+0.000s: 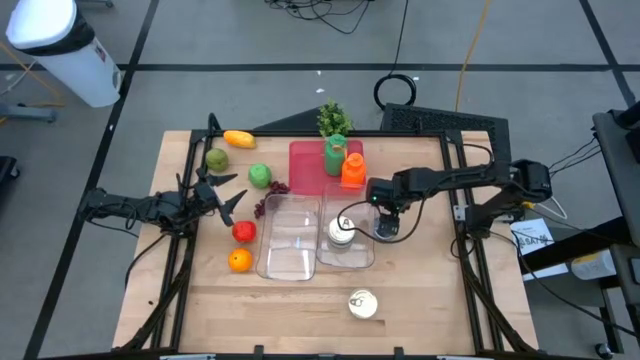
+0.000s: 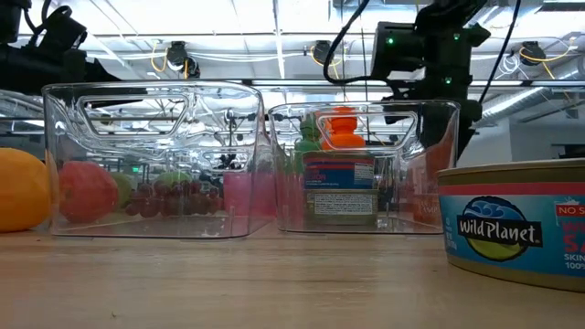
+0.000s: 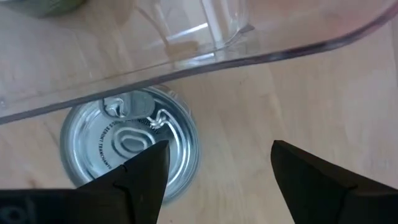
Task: Pick & Place Food Item
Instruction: Put the green tuna can into the right transparent bin
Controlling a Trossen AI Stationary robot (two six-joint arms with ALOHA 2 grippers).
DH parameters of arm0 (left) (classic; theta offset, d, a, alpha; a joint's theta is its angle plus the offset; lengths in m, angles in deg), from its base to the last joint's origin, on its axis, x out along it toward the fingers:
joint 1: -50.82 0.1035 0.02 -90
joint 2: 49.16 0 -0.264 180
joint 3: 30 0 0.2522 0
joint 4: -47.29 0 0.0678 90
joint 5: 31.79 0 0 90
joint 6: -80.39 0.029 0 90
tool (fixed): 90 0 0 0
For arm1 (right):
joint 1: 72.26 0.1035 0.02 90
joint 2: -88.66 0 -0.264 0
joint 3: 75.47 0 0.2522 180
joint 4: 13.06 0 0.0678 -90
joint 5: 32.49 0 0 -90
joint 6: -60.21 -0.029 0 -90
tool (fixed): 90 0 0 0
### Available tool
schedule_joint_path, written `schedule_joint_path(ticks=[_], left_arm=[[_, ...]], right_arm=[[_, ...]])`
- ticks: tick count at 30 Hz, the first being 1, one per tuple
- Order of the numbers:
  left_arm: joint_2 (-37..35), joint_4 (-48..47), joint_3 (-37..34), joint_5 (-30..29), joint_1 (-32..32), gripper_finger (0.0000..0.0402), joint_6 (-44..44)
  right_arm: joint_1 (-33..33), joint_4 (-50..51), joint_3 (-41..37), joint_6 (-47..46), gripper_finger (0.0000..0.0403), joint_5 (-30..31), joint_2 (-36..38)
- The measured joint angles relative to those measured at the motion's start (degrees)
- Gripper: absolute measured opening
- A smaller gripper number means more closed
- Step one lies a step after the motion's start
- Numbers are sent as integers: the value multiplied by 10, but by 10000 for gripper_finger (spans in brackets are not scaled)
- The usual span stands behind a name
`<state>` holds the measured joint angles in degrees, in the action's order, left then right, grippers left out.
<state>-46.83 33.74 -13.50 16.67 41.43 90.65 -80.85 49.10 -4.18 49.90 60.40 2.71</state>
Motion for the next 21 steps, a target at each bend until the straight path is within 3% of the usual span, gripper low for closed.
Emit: schedule_joint_path(ticks=[7, 14, 21], left_arm=[[0, 0, 0, 0, 0, 273, 0], [0, 0, 0, 0, 0, 273, 0], [0, 0, 0, 0, 0, 273, 0]], right_arm=[[-11, -2, -32, 5, 263, 5, 0], [-13, 29, -34, 7, 263, 98, 0], [-42, 44, -53, -9, 263, 140, 2]])
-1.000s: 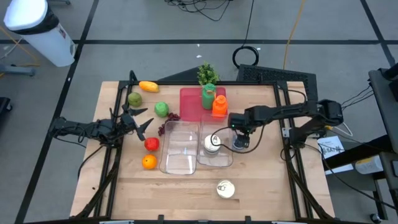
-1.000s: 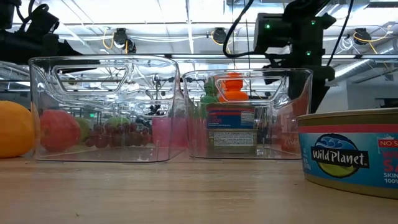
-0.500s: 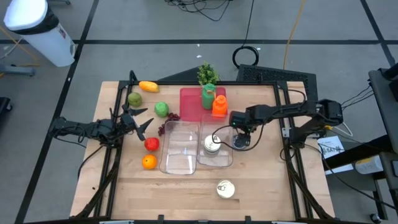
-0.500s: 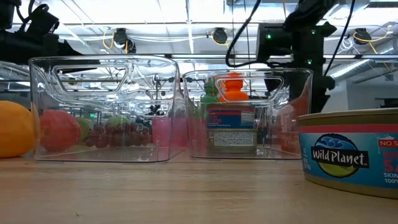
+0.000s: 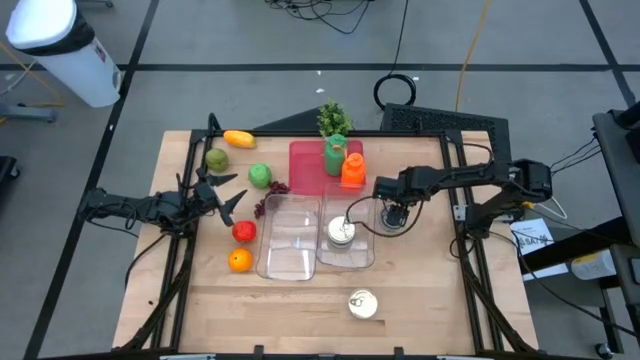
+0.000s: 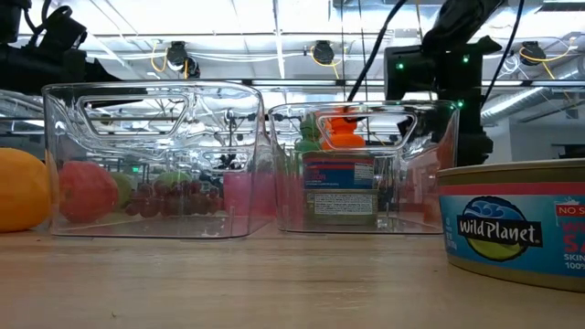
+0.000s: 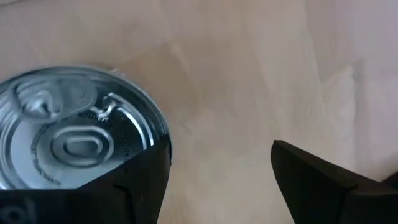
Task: Pick & Place Food Item
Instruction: Put the green tuna can into the right transparent bin
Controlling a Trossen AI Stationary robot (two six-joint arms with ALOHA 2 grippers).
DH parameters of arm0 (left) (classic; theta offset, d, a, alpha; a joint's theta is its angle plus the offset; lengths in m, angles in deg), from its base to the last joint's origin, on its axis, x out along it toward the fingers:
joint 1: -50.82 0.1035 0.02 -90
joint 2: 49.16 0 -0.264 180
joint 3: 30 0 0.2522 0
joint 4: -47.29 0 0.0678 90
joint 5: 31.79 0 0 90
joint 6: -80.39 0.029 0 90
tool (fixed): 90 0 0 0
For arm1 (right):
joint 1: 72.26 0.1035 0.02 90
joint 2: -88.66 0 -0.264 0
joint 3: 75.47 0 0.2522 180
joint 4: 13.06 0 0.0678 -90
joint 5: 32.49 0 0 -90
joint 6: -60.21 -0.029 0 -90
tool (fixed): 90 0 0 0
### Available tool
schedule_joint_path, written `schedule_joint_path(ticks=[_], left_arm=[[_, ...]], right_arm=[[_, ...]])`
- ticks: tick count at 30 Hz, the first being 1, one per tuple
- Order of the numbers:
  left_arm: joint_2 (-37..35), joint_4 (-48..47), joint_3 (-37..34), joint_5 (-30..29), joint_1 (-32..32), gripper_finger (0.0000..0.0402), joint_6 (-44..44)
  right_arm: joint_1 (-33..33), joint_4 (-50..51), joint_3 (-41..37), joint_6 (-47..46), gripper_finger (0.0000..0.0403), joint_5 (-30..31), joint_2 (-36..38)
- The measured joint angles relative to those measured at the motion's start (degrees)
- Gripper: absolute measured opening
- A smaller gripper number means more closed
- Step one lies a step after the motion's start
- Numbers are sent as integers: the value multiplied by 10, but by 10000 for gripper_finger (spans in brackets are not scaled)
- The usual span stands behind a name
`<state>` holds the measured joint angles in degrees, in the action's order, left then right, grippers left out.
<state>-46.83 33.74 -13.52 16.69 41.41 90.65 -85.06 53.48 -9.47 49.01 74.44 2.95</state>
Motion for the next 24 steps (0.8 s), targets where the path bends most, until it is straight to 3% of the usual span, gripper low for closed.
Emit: schedule_joint_path(ticks=[8, 15, 24], left_arm=[[0, 0, 0, 0, 0, 273, 0], [0, 0, 0, 0, 0, 273, 0], [0, 0, 0, 0, 0, 273, 0]], right_arm=[[-51, -7, -60, -19, 262, -7, 0], [-72, -10, -64, -27, 262, -19, 3], [-98, -27, -65, -19, 263, -100, 3]])
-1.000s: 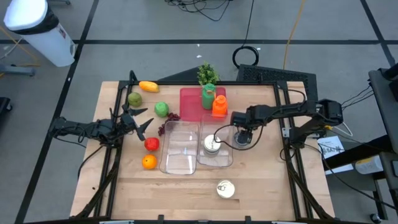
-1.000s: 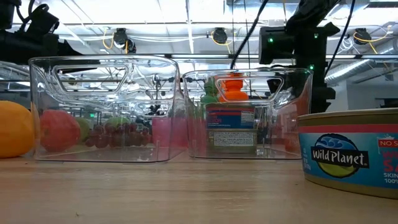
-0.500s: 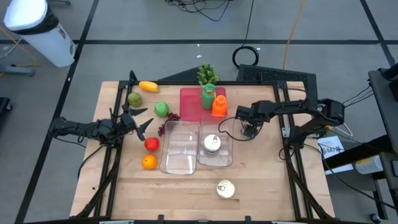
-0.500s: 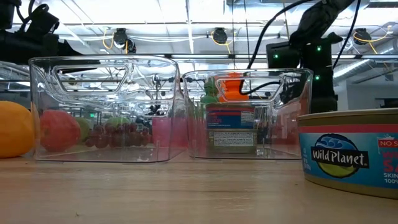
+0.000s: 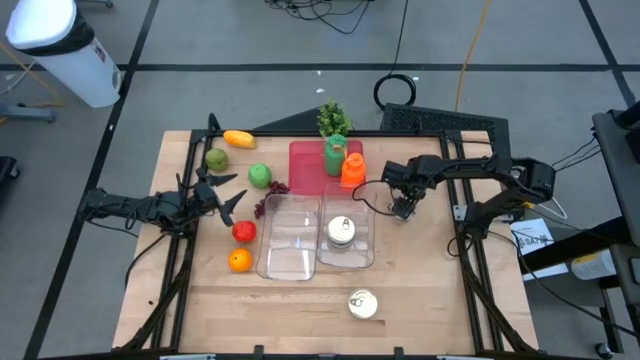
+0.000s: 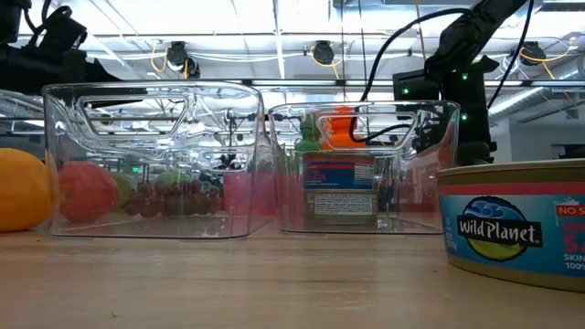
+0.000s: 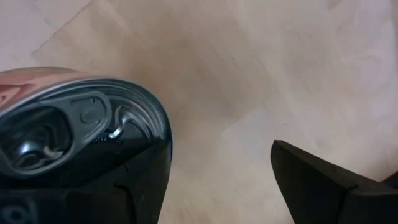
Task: Pick & Place Food Item
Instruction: Put the green tuna can into the right transparent bin
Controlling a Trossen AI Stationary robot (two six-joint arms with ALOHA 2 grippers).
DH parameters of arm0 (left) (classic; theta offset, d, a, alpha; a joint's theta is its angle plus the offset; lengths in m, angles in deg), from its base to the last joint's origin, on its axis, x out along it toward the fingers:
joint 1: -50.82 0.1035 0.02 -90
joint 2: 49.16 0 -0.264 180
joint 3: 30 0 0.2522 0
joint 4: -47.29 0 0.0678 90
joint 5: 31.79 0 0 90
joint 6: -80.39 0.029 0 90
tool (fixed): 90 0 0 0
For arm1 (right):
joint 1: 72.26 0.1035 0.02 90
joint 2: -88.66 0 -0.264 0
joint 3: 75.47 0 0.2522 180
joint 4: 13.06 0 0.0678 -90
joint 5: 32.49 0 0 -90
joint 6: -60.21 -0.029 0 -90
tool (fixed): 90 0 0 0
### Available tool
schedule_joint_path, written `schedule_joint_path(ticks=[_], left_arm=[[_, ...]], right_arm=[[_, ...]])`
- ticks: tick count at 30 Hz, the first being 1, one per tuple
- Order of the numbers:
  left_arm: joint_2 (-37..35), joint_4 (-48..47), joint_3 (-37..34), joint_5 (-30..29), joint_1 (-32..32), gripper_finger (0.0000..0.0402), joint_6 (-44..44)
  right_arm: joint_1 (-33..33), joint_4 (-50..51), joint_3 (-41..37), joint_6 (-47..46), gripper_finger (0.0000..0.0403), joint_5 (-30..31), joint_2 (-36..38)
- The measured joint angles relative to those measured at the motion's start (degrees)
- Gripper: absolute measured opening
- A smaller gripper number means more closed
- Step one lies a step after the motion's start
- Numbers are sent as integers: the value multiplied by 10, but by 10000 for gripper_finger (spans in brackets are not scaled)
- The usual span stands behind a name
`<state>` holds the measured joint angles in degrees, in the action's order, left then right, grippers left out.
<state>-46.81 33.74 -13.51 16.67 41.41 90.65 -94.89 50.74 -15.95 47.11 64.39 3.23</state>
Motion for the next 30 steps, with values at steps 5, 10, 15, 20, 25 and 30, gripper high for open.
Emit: schedule_joint_path(ticks=[5, 10, 15, 20, 25, 30], left_arm=[[0, 0, 0, 0, 0, 273, 0], [0, 0, 0, 0, 0, 273, 0], [0, 0, 0, 0, 0, 273, 0], [0, 0, 0, 0, 0, 273, 0], [0, 0, 0, 0, 0, 273, 0], [0, 0, 0, 0, 0, 273, 0]], right_arm=[[1, -19, 0, 46, 263, -73, 0], [3, -34, -2, 67, 263, -145, -2], [13, -43, -3, 65, 263, -195, -3], [27, -60, -10, 63, 263, -237, -2], [28, -89, -40, 62, 263, -254, 1], [20, -92, -60, 56, 263, -252, 0]])
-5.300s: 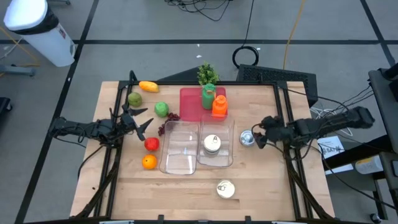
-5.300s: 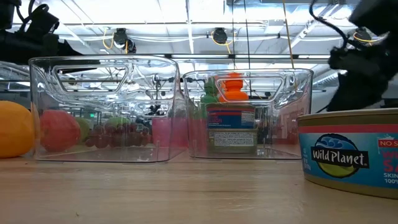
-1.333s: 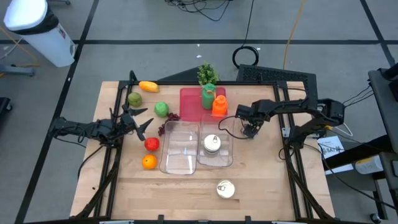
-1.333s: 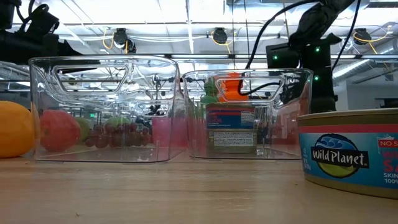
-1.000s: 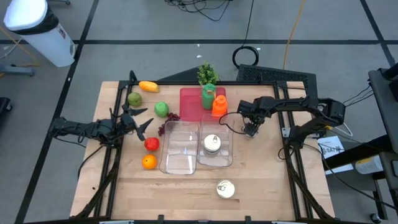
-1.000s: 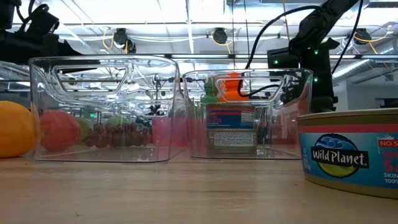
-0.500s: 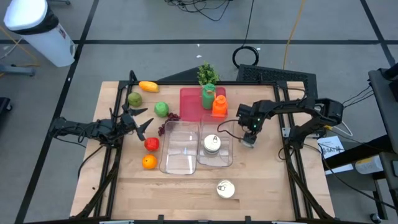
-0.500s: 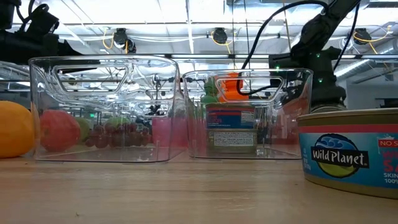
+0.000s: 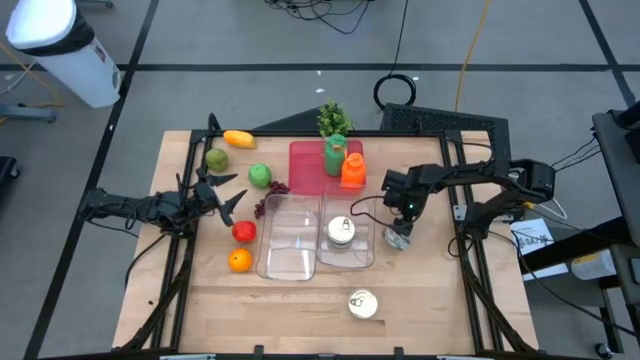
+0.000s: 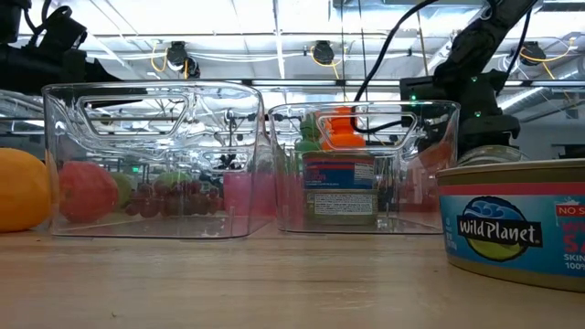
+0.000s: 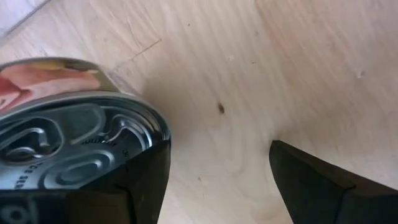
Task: Pick & Place Food Item
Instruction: Put the green tuna can into the right transparent bin
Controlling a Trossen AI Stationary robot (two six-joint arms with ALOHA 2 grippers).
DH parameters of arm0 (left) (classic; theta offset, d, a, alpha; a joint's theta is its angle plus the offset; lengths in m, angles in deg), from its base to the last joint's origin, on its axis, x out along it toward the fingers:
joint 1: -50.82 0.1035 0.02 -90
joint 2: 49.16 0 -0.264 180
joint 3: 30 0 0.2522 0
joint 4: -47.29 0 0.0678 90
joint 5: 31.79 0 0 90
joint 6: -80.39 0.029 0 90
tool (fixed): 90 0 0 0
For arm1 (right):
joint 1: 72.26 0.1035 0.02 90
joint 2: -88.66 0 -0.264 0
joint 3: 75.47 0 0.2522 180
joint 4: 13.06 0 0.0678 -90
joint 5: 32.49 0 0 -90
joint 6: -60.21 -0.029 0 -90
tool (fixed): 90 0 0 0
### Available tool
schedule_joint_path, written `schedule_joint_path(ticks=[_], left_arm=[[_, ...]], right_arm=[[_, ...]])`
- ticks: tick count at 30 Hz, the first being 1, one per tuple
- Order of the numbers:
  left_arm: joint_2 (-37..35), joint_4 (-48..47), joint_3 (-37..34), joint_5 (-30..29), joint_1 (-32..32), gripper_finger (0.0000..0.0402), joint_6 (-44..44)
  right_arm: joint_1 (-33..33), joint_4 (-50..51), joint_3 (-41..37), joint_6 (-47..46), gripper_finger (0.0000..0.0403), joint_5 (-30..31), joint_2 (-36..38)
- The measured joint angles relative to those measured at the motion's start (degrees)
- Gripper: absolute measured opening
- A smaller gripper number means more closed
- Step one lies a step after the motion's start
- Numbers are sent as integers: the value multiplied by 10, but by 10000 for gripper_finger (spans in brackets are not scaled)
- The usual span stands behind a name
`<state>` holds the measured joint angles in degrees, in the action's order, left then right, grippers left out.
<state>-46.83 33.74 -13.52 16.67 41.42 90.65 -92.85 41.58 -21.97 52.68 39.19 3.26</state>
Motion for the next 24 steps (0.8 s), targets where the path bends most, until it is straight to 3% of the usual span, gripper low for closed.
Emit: schedule_joint_path(ticks=[24], left_arm=[[0, 0, 0, 0, 0, 273, 0]], right_arm=[[-51, -40, -24, -35, 263, 17, -1]])
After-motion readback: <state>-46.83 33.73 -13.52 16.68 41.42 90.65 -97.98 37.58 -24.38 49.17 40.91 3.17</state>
